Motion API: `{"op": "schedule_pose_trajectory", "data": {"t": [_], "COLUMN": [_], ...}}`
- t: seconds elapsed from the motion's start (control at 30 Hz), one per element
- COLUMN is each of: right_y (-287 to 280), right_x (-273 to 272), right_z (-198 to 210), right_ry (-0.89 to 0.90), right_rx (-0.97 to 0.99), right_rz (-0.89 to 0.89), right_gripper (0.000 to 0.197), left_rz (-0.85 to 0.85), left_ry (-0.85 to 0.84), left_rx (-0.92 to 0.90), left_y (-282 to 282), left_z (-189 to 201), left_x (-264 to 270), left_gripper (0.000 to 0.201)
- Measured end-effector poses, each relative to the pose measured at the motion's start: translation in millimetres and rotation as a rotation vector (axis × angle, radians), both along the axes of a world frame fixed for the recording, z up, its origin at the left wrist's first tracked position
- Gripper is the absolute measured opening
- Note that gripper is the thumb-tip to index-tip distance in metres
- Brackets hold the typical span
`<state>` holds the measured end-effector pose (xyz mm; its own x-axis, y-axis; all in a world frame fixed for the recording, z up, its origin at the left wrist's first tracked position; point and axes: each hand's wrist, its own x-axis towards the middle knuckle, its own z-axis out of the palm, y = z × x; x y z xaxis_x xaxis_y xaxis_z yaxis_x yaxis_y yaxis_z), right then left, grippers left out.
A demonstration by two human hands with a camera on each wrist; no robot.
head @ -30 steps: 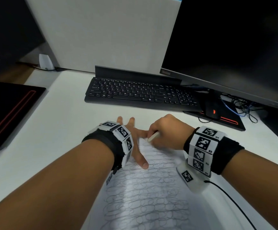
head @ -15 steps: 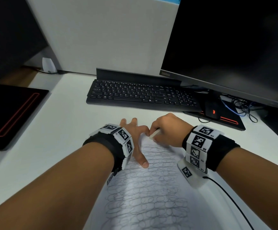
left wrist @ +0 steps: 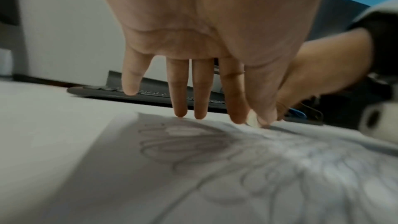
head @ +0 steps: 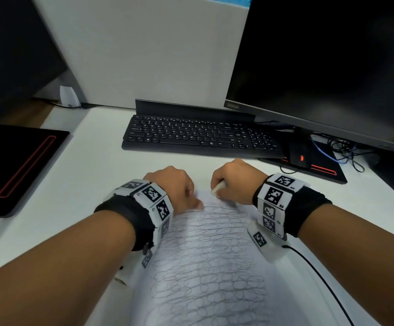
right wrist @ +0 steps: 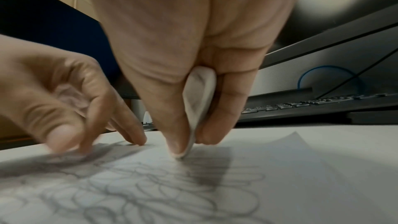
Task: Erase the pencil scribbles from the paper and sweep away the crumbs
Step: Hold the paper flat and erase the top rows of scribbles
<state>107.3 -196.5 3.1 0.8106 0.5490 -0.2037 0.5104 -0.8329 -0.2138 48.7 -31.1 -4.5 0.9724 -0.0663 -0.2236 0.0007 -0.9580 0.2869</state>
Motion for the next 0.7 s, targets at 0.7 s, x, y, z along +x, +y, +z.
{"op": "schedule_pose_trajectory", "data": {"t": [0.7], "right_y": [-11.1], "right_x": [-2.8], "right_z": [-17.9], "right_ry": [0.315], "right_rx": [0.385], "right_rz": [-0.465], "right_gripper": [0.010], "left_rz": [-0.176], "left_ry": [0.194], "left_rx": [0.205], "left_y": [-9.7], "left_z": [-2.5], "left_x": [3.5], "left_gripper": [0.082]}}
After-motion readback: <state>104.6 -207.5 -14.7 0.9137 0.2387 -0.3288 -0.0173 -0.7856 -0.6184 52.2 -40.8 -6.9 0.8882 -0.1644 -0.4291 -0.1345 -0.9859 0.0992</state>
